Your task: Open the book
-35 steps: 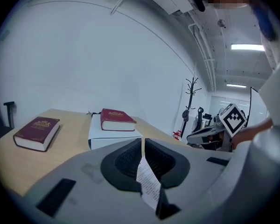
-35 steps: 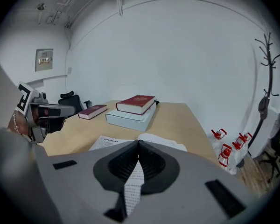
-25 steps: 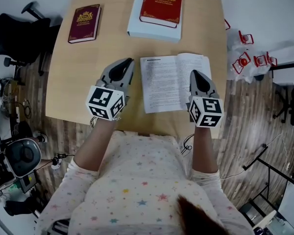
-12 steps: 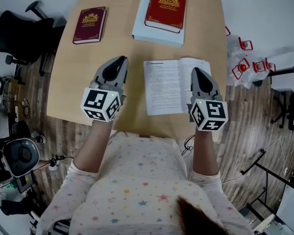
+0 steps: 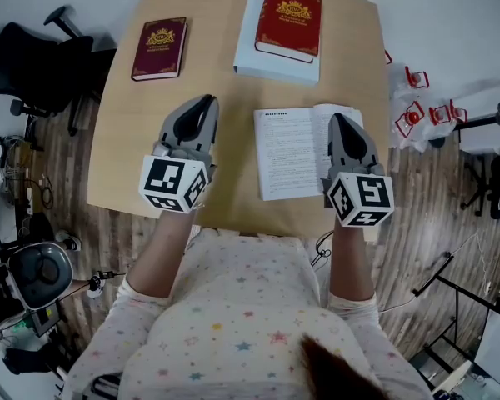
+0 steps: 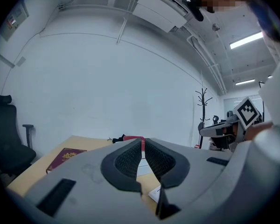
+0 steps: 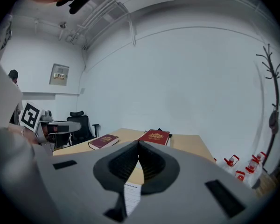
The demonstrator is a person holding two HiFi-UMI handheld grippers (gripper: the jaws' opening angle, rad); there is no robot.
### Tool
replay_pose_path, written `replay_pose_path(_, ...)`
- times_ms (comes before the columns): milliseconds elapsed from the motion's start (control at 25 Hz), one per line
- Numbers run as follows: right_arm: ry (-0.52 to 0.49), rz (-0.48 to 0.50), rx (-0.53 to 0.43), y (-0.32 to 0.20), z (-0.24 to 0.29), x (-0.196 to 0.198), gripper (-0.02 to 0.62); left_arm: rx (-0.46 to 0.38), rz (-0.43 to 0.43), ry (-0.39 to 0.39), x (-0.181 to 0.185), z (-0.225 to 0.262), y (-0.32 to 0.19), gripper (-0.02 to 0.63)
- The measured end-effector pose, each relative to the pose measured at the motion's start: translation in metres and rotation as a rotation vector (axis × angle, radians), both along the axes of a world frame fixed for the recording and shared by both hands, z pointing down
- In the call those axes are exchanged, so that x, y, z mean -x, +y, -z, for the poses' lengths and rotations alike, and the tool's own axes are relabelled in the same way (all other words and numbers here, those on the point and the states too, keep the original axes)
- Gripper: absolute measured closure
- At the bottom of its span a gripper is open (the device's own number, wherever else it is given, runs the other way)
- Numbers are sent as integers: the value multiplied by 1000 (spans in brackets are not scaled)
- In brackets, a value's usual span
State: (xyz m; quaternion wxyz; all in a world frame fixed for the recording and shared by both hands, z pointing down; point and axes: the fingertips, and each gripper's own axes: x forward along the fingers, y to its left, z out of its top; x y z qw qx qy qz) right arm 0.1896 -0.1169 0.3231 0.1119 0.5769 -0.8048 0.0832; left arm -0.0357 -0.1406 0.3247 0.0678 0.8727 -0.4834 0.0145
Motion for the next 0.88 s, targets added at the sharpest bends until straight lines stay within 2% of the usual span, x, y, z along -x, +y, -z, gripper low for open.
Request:
replay_pose_path(600,-16,-40,-72,-2,36,33,594,-23,-32,17,26,23,-5,575)
replay_pose_path(880,-19,-23,-86,1,49,42,594,-42,-32,25,29,36,-4,575)
